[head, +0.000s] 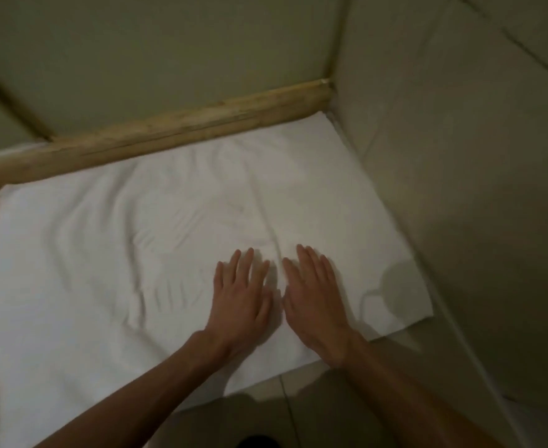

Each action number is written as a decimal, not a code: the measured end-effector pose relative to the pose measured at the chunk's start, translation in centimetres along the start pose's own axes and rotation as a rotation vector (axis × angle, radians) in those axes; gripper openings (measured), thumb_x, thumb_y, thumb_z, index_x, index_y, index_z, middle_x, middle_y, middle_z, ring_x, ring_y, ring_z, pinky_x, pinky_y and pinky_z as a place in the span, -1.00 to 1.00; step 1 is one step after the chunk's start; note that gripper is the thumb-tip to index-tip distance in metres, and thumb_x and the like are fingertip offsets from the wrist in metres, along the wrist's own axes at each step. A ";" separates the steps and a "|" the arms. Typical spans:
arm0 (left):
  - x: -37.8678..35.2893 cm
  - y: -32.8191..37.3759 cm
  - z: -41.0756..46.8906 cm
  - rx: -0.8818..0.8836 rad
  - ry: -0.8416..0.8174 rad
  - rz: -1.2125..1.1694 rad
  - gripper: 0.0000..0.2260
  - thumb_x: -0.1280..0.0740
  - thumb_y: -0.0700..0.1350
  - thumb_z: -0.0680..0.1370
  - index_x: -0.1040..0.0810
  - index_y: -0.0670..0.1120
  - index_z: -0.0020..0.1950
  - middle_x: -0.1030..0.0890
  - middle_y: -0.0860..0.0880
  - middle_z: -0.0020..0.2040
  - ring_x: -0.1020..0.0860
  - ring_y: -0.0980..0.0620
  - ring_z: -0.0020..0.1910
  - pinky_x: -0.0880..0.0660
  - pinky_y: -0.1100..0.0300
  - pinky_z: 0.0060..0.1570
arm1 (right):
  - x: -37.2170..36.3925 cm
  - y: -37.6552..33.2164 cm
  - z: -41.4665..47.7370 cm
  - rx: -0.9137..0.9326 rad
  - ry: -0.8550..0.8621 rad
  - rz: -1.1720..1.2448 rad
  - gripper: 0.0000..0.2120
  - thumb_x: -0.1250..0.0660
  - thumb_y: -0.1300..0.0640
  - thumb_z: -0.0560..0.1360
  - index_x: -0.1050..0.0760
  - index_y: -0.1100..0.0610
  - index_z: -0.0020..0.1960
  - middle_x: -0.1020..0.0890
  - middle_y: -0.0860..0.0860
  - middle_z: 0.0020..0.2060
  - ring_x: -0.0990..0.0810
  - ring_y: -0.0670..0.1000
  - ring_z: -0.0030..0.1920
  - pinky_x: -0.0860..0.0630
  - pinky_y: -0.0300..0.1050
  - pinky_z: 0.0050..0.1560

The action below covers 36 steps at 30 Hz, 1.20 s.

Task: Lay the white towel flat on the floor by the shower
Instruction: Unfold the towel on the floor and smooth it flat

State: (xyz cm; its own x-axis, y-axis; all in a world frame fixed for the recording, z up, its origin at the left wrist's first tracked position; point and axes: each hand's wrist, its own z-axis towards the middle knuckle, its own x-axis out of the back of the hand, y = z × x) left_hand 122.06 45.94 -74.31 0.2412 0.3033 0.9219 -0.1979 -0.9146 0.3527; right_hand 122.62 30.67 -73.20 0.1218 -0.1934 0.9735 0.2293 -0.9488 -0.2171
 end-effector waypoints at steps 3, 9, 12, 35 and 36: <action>-2.2 3.2 0.9 -0.138 -0.105 0.075 -0.39 0.26 0.26 0.56 0.03 0.08 0.58 0.15 -0.11 0.59 0.30 -0.11 0.52 0.31 -0.16 0.46 | 0.0 3.9 -1.6 -0.198 0.004 -0.020 -0.48 -0.18 0.05 0.56 -0.23 0.17 0.48 -0.19 0.23 0.50 -0.11 0.18 0.52 0.05 0.10 0.50; -5.5 7.5 2.5 -0.182 -0.139 0.207 -0.36 0.25 0.36 0.52 0.23 0.15 0.56 0.33 -0.06 0.55 0.40 -0.16 0.49 0.40 -0.34 0.34 | -0.6 9.7 -4.0 -0.407 -0.047 -0.040 -0.36 0.15 -0.17 0.60 0.03 0.18 0.55 0.05 0.27 0.53 0.10 0.23 0.53 0.06 0.20 0.51; -6.1 7.5 2.4 -0.160 -0.115 0.245 -0.35 0.19 0.36 0.53 0.18 0.14 0.57 0.26 -0.08 0.57 0.35 -0.19 0.50 0.34 -0.39 0.34 | -1.3 11.2 -4.6 -0.367 -0.063 -0.065 -0.32 0.26 -0.22 0.57 0.02 0.14 0.56 0.02 0.24 0.53 0.11 0.21 0.53 0.06 0.24 0.49; -6.3 7.4 2.2 -0.161 -0.089 0.229 -0.35 0.02 0.34 0.54 -0.07 0.08 0.57 -0.03 -0.13 0.58 0.07 -0.26 0.54 0.10 -0.42 0.34 | -0.2 9.5 -6.6 -0.408 -0.131 0.019 -0.27 0.29 -0.23 0.56 -0.17 0.22 0.50 -0.11 0.32 0.48 -0.07 0.34 0.48 -0.09 0.45 0.37; -6.3 7.4 2.2 -0.162 -0.092 0.232 -0.35 0.04 0.34 0.55 -0.05 0.08 0.58 0.00 -0.12 0.58 0.09 -0.26 0.54 0.11 -0.42 0.35 | -0.3 9.6 -6.6 -0.418 -0.140 0.020 -0.25 0.34 -0.26 0.54 -0.09 0.18 0.52 -0.03 0.29 0.50 0.00 0.32 0.50 -0.03 0.44 0.40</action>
State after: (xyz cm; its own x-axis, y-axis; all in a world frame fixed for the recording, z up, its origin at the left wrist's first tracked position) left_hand 121.18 36.63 -77.85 0.2553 0.0589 0.9651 -0.4054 -0.8996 0.1622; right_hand 118.40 20.01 -75.07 0.2585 -0.2045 0.9441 -0.1816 -0.9702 -0.1604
